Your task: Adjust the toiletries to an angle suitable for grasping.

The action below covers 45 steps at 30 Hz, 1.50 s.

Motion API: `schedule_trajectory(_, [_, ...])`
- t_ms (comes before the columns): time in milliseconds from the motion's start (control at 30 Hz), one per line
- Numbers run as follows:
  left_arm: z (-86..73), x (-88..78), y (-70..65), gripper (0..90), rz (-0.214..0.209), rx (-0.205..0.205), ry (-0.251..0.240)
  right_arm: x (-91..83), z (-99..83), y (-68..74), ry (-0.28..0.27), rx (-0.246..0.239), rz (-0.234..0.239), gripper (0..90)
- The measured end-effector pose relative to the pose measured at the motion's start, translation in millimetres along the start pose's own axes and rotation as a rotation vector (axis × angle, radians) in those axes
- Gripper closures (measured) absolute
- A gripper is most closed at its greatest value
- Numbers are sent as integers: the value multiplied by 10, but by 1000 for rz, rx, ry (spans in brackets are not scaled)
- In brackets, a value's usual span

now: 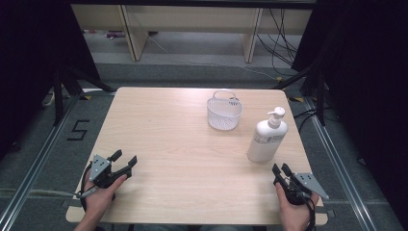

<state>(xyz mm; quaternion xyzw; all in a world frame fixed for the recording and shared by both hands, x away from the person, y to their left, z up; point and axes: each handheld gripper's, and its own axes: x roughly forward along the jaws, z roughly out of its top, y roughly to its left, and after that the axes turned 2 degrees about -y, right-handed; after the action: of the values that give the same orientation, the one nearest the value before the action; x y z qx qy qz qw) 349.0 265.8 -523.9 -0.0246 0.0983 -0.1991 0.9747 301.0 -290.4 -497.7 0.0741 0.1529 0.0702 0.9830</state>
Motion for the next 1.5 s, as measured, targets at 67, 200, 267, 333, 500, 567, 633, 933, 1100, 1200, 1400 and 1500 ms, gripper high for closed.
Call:
schedule_trajectory(67, [0,-1,-3,318,0,2,2,-4,6,22,-4,3,10,584])
schedule_trajectory(200, [0,-3,-3,318,-2,2,2,-17,43,57,-31,-46,2,535])
schedule_trajectory(267, [0,-3,-2,318,-1,2,2,-12,50,92,-52,-40,3,517])
schedule_trajectory(333, [0,-3,-1,318,-1,1,0,-19,68,113,-60,-35,22,523])
schedule_trajectory(500, [0,-4,-3,318,1,1,1,-60,142,203,-75,-91,35,725])
schedule_trajectory(567, [0,-4,-5,318,2,2,2,-69,189,249,-74,-97,35,807])
schedule_trajectory(633, [0,-5,-4,319,2,2,3,-58,251,252,-86,-114,33,851])
schedule_trajectory(933, [-1,-7,-2,319,4,-1,1,-32,603,314,-148,-147,12,797])
schedule_trajectory(1100, [-1,-7,-1,318,3,-3,0,0,767,356,-180,-126,17,738])
schedule_trajectory(1200, [-1,-5,-1,318,3,-1,1,29,857,361,-195,-130,14,694])
schedule_trajectory(1400, [-1,-8,-5,318,4,2,1,85,1021,388,-211,-137,19,570])
schedule_trajectory(1500, [-1,-7,-7,317,4,3,2,118,1081,404,-212,-125,15,534])
